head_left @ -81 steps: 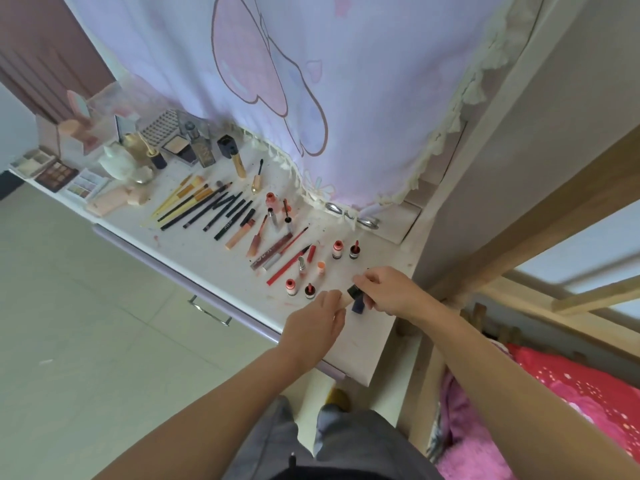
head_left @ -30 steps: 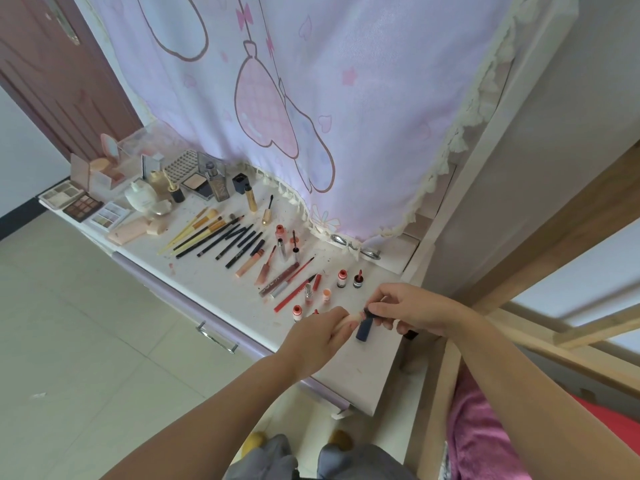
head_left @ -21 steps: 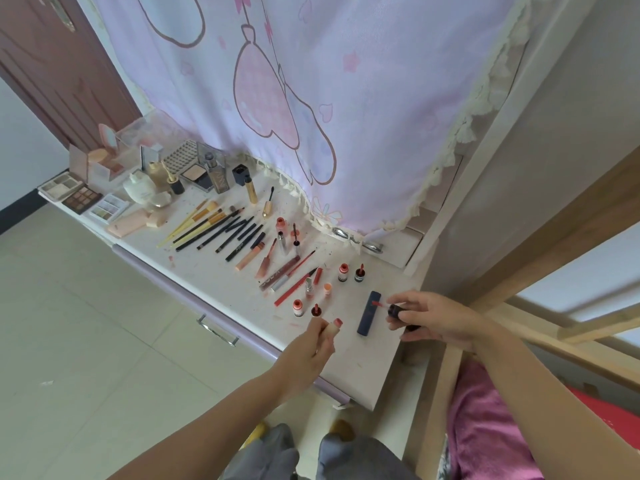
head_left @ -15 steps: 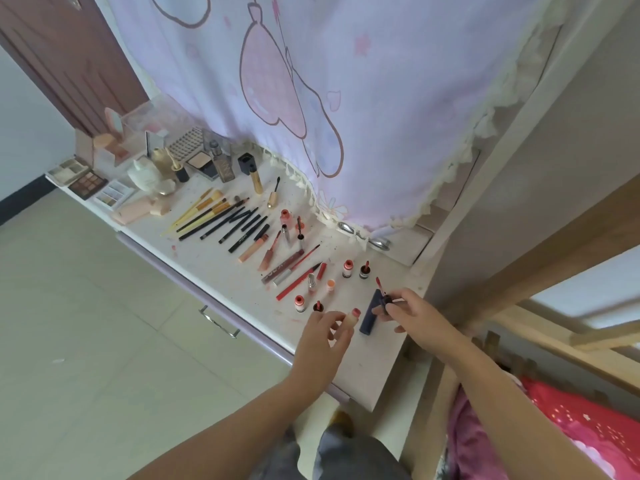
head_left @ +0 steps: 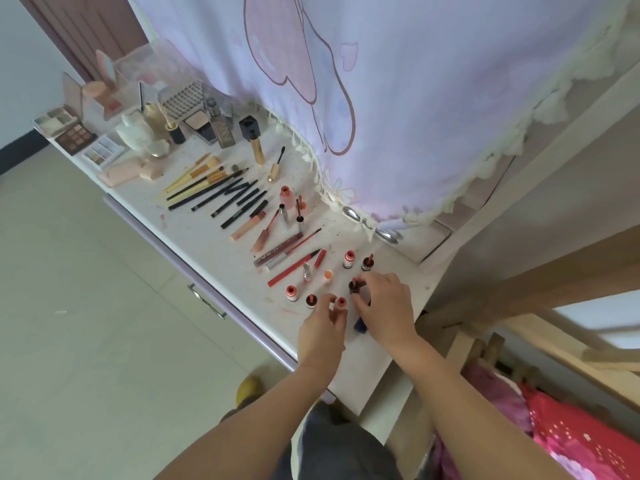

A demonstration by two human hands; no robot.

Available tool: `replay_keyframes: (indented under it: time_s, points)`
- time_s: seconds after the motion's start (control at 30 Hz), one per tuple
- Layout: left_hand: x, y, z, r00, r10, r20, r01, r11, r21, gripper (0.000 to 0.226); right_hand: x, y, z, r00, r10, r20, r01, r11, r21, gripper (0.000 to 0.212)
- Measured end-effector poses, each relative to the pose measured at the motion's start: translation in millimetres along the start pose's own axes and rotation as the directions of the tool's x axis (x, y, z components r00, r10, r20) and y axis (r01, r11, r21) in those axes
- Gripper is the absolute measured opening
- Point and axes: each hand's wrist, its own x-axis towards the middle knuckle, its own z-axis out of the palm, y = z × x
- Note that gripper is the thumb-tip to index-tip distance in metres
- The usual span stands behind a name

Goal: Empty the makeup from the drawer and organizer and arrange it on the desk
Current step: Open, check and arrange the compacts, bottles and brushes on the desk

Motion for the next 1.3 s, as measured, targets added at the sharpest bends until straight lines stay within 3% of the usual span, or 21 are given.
replay_keyframes:
  time_s: [0.17,0.4,0.53,0.7,0.8,0.9,0.97,1.1,1.3]
  points:
    - [4,-3,4,1.0,-0.003,-0.008,0.003,1.0,0.025,0.017,2,4,8,1.0,-0.02,-0.008,0.019,0.998,-0.059,0.019]
    - [-7,-17,-3,0.996,-0.02,0.083,0.02,1.0,0.0,0.022,-6,22,-9,0.998,-0.031,0.063,0.033,0.999,-0.043,0.039]
    - [-20,-21,-2,0.976,0.039,0.216,-0.071,0.988,0.14,0.017,-14,49,-18,0.992,0.086,0.089,-0.099,0.983,0.153,0.034]
    - [-11,5,13,0.932,0.102,0.348,-0.259,0.859,0.442,0.032,-18,37,-14,0.962,0.133,0.237,-0.185,0.96,0.212,0.031]
    - [-10,9,14,0.917,0.122,0.38,-0.327,0.775,0.541,0.029,-27,26,-10,0.937,0.173,0.305,-0.246,0.943,0.222,0.023]
    - [-14,7,8,0.874,0.182,0.45,-0.448,0.663,0.6,0.031,-39,20,-11,0.892,0.246,0.378,-0.355,0.901,0.251,0.029]
    - [-18,3,0,0.831,0.253,0.496,-0.537,0.603,0.59,0.03,-42,16,-20,0.864,0.282,0.417,-0.393,0.895,0.211,0.036]
    - [-24,-3,-25,0.786,0.402,0.469,-0.613,0.602,0.512,0.027,-38,-2,-48,0.799,0.235,0.554,-0.424,0.873,0.241,0.045]
    - [-22,8,-69,0.724,0.496,0.48,-0.646,0.732,0.218,0.028,-31,-33,-70,0.811,0.091,0.577,-0.462,0.704,0.539,0.036]
